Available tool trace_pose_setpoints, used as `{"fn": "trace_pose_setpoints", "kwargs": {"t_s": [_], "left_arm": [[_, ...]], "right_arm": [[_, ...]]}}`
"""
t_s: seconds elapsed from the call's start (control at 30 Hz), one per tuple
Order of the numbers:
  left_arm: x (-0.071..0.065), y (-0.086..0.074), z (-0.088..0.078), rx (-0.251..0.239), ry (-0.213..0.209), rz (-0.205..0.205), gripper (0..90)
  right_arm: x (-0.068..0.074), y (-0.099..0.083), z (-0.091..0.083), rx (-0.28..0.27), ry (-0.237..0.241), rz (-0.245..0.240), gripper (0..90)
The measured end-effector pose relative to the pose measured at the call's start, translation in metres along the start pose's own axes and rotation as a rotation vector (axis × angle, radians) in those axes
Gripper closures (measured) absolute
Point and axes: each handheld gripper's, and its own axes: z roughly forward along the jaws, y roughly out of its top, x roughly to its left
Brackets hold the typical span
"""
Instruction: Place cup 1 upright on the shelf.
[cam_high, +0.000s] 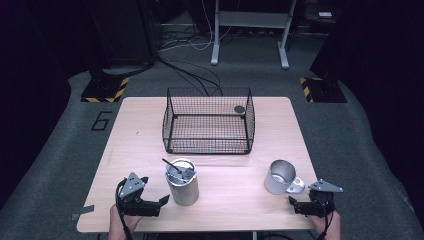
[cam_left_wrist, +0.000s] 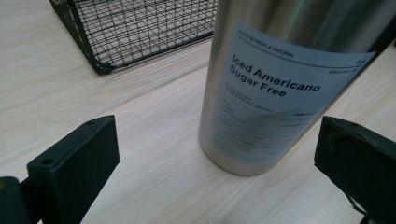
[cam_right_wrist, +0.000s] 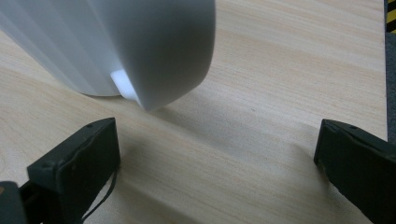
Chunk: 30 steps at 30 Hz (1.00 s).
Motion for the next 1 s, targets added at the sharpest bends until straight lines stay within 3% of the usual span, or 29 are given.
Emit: {"fn": "trace_pose_setpoints", "kwargs": {"t_s": [0.63, 1.0], "left_arm": [[-0.019, 0.023, 0.006, -0.053, -0.051, 0.047, 0.0], [-0.022, 0.035, 0.015, -0.081, -0.094, 0.045, 0.0]], "right_arm": [[0.000, 0.000, 0.000, -0.001, -0.001, -0.001, 0.0], [0.000, 0.000, 0.000, 0.000, -0.001, -0.001, 0.0]]}}
